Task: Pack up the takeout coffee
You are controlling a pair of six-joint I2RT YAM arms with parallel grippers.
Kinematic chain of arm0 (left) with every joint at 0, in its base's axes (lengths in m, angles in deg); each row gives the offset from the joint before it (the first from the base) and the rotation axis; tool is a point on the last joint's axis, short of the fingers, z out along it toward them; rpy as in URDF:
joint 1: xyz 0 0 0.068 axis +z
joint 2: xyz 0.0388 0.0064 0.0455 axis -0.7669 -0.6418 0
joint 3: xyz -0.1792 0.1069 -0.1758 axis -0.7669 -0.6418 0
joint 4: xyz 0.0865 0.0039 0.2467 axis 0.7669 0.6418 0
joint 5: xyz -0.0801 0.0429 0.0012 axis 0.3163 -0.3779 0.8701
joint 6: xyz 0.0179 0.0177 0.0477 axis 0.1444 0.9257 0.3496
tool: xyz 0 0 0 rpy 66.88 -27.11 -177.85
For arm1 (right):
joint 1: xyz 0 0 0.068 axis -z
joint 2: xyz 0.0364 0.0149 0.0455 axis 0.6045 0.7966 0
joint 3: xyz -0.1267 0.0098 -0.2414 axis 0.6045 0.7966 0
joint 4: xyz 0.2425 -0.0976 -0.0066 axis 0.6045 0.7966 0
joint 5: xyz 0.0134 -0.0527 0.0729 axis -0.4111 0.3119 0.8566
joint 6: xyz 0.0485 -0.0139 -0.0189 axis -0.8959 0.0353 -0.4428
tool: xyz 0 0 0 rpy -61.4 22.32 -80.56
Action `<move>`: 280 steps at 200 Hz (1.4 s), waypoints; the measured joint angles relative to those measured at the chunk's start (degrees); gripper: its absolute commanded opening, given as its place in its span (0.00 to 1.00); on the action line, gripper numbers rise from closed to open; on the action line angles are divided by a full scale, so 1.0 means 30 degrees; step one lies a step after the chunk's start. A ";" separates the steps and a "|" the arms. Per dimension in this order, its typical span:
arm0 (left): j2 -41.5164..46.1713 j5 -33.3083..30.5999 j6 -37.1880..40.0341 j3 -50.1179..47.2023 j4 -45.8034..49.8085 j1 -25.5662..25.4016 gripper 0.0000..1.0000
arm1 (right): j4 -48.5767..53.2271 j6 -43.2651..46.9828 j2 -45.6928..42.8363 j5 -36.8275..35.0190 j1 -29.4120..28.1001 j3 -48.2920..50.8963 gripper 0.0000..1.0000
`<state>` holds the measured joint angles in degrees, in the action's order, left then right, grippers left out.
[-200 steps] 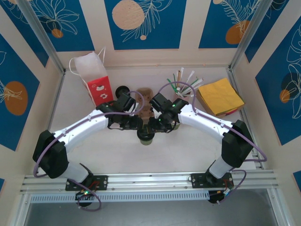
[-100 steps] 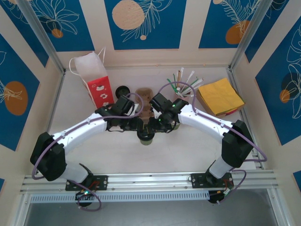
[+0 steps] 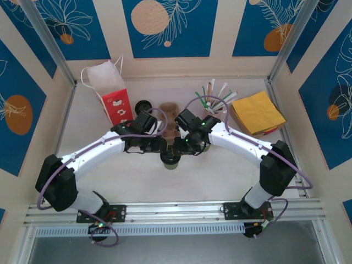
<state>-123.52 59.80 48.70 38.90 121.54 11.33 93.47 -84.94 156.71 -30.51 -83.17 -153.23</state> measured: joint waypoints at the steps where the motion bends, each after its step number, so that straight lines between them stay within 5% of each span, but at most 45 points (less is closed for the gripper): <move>1: 0.0000 0.0000 0.0000 0.0022 0.0044 0.0000 0.28 | 0.0000 0.0000 0.0000 0.0000 -0.0007 0.0000 0.32; 51: 0.0488 0.0015 -0.0051 0.0823 0.1384 0.0000 0.32 | 0.0000 0.0000 -0.0007 -0.0058 -0.0036 -0.0007 0.32; 140: 0.1341 0.0896 -0.0364 -0.0561 0.1530 -0.0364 0.21 | -0.0007 0.0000 -0.0015 -0.0117 -0.0066 -0.0007 0.32; 280: 0.2033 0.0539 -0.0546 -0.2550 -0.1078 -0.1027 0.19 | -0.0335 -0.0007 -0.0197 -0.0262 -0.0146 0.0284 0.32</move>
<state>-117.42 61.42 47.06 31.25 118.30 8.25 92.47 -84.96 156.12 -31.30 -83.60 -152.38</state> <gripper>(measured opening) 0.191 0.317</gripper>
